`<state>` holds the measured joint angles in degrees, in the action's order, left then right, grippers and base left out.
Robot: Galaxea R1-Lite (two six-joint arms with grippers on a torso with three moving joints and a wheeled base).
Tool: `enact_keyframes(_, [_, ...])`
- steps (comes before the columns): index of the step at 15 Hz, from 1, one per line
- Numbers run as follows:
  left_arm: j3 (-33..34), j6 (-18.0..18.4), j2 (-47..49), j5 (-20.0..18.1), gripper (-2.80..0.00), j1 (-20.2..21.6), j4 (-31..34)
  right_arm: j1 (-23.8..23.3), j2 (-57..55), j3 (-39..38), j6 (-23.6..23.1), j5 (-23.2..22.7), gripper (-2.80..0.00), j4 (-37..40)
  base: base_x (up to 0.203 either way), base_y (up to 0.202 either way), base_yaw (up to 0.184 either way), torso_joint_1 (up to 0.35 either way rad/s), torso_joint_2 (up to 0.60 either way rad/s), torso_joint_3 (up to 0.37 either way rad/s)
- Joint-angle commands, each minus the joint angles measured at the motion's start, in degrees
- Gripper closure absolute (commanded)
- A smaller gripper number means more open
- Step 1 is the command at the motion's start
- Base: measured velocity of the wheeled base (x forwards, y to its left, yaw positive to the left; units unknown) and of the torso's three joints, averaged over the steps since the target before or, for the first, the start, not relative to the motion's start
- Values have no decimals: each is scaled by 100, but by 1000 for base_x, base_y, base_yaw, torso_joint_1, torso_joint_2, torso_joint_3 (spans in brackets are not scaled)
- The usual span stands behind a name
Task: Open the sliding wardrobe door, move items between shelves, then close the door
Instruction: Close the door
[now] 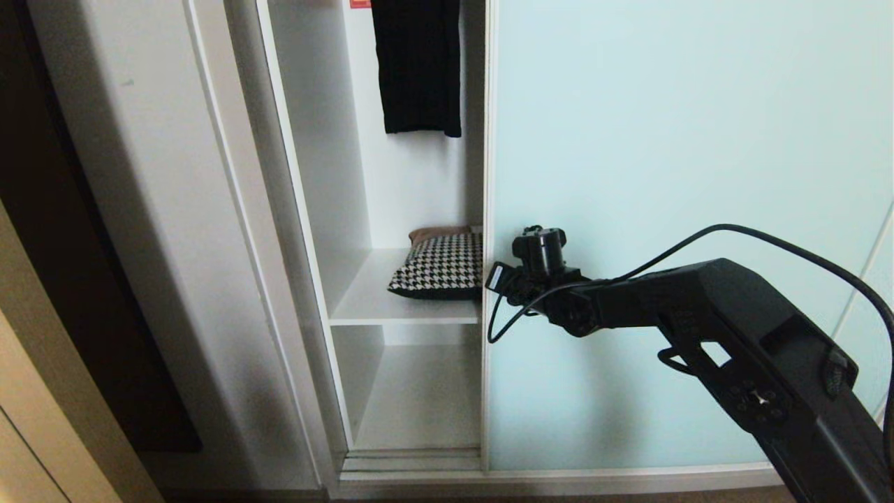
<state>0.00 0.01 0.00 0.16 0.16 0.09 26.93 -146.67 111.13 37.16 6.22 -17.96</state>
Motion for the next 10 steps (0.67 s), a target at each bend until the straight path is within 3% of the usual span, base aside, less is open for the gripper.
enact_keyframes(1, [3, -1, 9, 2, 0, 2, 0, 49, -36, 5, 9, -87, 0, -129, 0, 0, 0, 0, 0, 0])
enact_keyframes(6, [0, -1, 9, 2, 0, 2, 0, 470, -38, 4, -116, -318, 0, -129, 0, 0, 0, 0, 0, 0])
enact_keyframes(10, [0, -1, 9, 2, 0, 2, 0, 894, 9, -33, -638, -309, 0, -61, 0, 0, 0, 0, 0, 0])
